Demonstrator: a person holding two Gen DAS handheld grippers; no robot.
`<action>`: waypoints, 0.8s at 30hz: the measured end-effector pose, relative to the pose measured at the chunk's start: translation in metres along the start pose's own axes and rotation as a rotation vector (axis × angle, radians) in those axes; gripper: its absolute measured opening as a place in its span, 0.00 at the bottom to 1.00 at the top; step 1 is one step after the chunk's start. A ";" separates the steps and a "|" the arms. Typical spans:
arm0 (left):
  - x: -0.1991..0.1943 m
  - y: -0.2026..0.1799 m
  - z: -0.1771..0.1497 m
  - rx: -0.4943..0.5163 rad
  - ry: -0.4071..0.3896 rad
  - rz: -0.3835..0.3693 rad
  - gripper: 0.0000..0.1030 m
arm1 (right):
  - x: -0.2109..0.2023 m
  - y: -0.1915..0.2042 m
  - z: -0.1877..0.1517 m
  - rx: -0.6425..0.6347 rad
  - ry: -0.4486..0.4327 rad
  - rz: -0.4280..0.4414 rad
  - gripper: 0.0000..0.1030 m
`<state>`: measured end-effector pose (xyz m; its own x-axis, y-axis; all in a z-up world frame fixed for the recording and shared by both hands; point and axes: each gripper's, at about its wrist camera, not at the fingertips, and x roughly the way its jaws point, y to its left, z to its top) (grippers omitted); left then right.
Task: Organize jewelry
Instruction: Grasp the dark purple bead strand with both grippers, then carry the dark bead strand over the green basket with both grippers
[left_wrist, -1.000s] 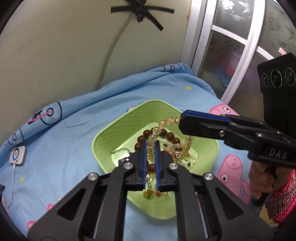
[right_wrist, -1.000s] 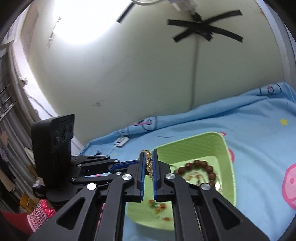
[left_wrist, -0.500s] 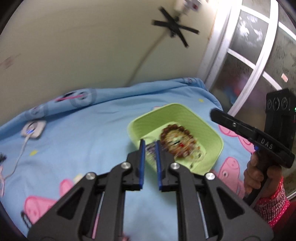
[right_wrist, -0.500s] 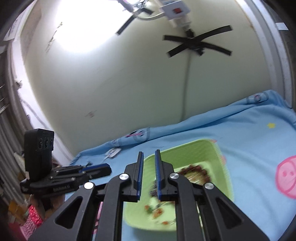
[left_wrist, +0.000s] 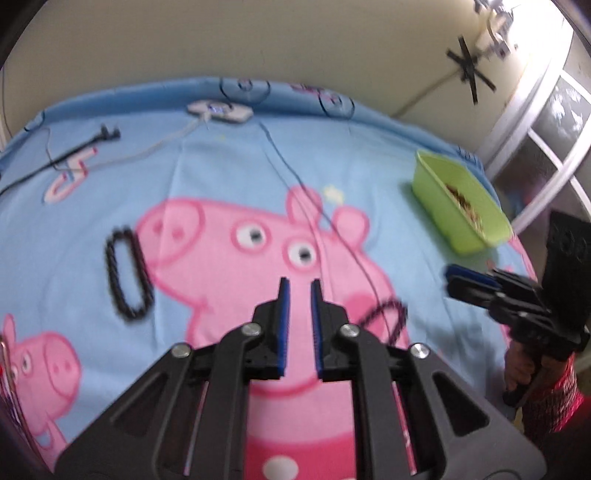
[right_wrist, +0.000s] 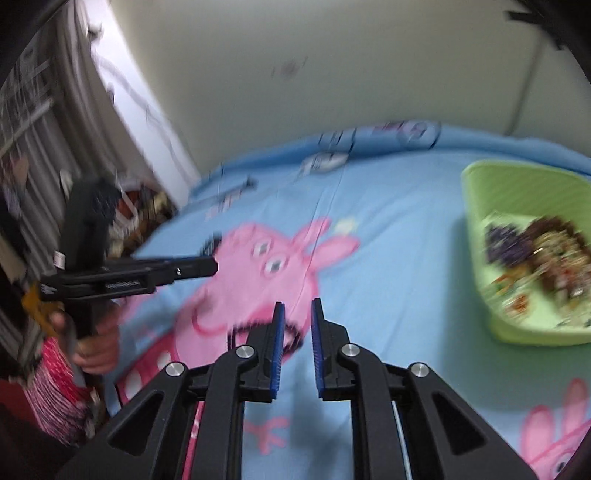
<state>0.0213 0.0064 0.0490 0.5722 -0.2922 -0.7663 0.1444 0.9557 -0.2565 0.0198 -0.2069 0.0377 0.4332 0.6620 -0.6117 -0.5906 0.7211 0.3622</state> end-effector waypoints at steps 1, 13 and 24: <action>0.001 -0.005 -0.005 0.016 0.007 -0.011 0.12 | 0.008 0.004 -0.001 -0.019 0.026 -0.011 0.00; 0.030 -0.049 -0.031 0.238 0.044 0.070 0.29 | 0.047 0.022 -0.003 -0.136 0.128 -0.121 0.02; 0.031 -0.053 -0.034 0.186 0.034 0.006 0.07 | 0.045 0.043 -0.016 -0.167 0.123 -0.017 0.00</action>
<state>0.0041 -0.0549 0.0188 0.5460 -0.2842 -0.7881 0.2896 0.9467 -0.1408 0.0033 -0.1494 0.0147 0.3635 0.6127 -0.7018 -0.6929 0.6813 0.2359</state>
